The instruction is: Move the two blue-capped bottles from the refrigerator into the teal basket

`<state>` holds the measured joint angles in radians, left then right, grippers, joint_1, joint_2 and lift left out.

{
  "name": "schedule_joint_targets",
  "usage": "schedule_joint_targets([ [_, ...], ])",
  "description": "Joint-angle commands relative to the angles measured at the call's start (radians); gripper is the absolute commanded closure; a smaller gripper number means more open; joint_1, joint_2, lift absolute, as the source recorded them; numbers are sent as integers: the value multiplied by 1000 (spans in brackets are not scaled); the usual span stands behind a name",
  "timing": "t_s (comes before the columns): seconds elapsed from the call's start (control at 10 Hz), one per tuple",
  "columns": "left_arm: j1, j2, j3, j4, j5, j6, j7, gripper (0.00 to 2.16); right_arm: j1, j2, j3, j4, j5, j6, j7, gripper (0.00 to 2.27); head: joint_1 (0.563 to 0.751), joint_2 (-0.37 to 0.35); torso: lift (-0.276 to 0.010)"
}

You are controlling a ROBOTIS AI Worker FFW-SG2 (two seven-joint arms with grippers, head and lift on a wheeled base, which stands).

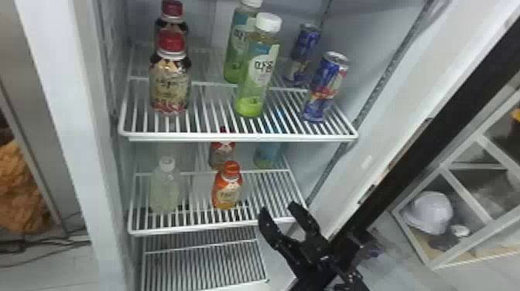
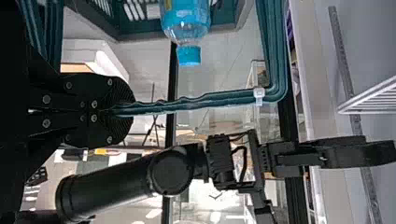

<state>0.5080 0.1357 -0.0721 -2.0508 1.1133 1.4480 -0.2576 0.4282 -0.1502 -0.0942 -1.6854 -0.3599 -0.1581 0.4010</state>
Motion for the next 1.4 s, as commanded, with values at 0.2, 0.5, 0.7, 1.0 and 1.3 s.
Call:
schedule_joint_targets([
  [0.2,-2,-1,0,3,0,0,0,1187,-117,0,51,194,10,-195,-42,294,695,-350,-136],
  [0.5,-2,-2,0,5,0,0,0,1185,-212,0,84,337,33,-330,-111,289,695,-350,-136],
  [0.7,-2,-5,0,8,0,-2,0,1185,-256,0,93,393,45,-355,-142,288,695,-350,-136],
  [1.0,-7,-7,-3,13,-1,-5,1,1185,-335,-2,119,504,59,-392,-202,288,695,-350,-136],
  [1.3,-15,-7,-6,15,0,-7,1,1184,-406,-9,149,565,62,-404,-252,280,695,-350,-136],
])
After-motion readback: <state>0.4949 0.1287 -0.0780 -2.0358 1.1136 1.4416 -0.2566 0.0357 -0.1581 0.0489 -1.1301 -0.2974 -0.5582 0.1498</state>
